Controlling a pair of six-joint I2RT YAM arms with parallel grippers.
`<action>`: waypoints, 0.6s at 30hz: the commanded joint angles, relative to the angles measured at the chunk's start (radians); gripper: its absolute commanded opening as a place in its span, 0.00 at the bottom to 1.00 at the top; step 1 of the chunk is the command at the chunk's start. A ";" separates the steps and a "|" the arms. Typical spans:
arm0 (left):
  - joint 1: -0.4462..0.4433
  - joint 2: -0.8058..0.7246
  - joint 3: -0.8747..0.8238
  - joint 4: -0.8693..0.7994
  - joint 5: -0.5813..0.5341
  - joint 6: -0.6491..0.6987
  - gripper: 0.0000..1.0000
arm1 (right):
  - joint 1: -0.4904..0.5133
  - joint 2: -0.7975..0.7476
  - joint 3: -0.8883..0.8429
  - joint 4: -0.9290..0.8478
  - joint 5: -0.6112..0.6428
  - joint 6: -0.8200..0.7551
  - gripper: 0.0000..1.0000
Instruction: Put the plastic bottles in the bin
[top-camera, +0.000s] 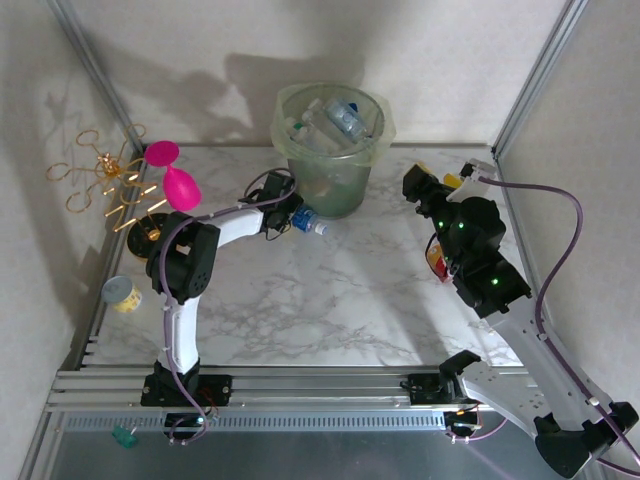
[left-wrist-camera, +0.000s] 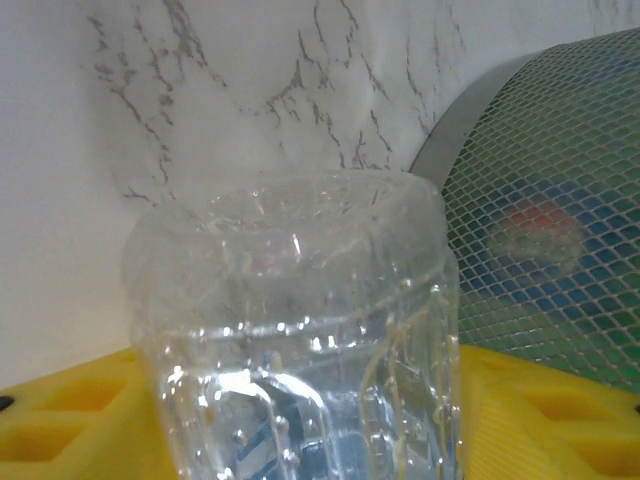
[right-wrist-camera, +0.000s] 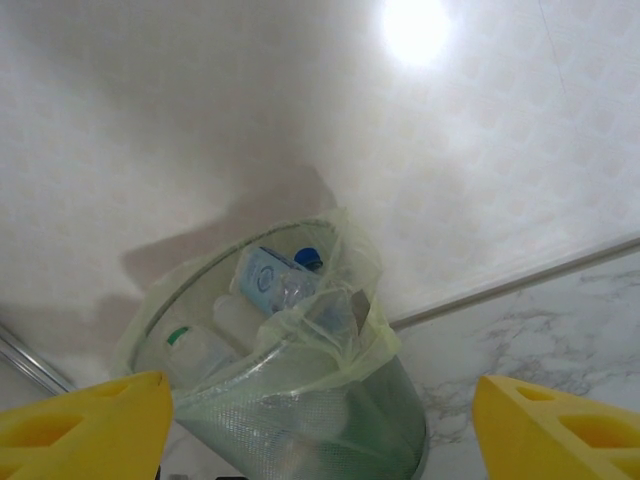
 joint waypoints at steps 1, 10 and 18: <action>0.013 -0.007 -0.016 0.010 0.001 -0.004 0.54 | 0.003 -0.009 0.017 0.000 0.002 -0.028 0.79; 0.014 -0.218 -0.112 -0.049 -0.021 0.050 0.51 | 0.002 -0.015 0.018 -0.006 0.002 -0.029 0.79; 0.037 -0.479 -0.124 -0.180 0.022 0.053 0.50 | 0.003 0.009 0.016 0.007 -0.029 -0.021 0.79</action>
